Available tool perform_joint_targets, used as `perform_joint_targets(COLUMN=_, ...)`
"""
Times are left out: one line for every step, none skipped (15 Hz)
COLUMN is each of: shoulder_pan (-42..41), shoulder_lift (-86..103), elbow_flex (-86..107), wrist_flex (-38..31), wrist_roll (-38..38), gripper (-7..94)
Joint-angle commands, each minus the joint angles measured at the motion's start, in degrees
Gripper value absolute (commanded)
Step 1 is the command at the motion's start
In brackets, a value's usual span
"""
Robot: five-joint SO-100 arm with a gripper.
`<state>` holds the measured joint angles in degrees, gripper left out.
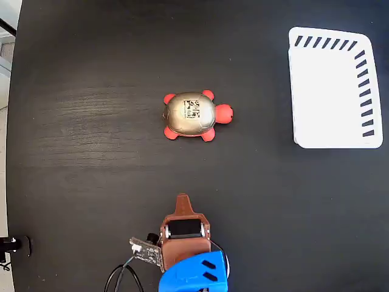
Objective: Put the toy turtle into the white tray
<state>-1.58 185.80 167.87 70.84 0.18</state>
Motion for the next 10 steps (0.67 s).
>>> perform_joint_targets(shoulder_pan=-0.9, shoulder_lift=0.4, elbow_flex=-0.3, wrist_flex=0.7, wrist_roll=0.8, gripper=0)
perform_joint_targets(shoulder_pan=-0.9, shoulder_lift=0.4, elbow_flex=-0.3, wrist_flex=0.7, wrist_roll=0.8, gripper=0)
perform_joint_targets(shoulder_pan=-1.0, shoulder_lift=0.4, elbow_flex=-0.3, wrist_flex=0.7, wrist_roll=0.9, gripper=0)
perform_joint_targets(shoulder_pan=-0.4, shoulder_lift=0.4, elbow_flex=-0.3, wrist_flex=0.8, wrist_roll=1.4, gripper=0)
perform_joint_targets(shoulder_pan=-0.3, shoulder_lift=0.4, elbow_flex=-0.3, wrist_flex=0.8, wrist_roll=1.6, gripper=0)
perform_joint_targets(shoulder_pan=-1.0, shoulder_lift=-0.3, elbow_flex=-0.5, wrist_flex=0.4, wrist_roll=1.0, gripper=0)
perform_joint_targets(shoulder_pan=-1.9, shoulder_lift=-4.0, elbow_flex=-1.1, wrist_flex=-1.2, wrist_roll=1.1, gripper=0)
perform_joint_targets(shoulder_pan=-2.4, shoulder_lift=-9.9, elbow_flex=-2.2, wrist_flex=-5.2, wrist_roll=0.7, gripper=0)
perform_joint_targets(shoulder_pan=-2.2, shoulder_lift=-17.3, elbow_flex=-4.7, wrist_flex=-8.5, wrist_roll=-1.1, gripper=0)
perform_joint_targets(shoulder_pan=-1.2, shoulder_lift=-25.1, elbow_flex=-8.9, wrist_flex=-10.3, wrist_roll=-1.9, gripper=0)
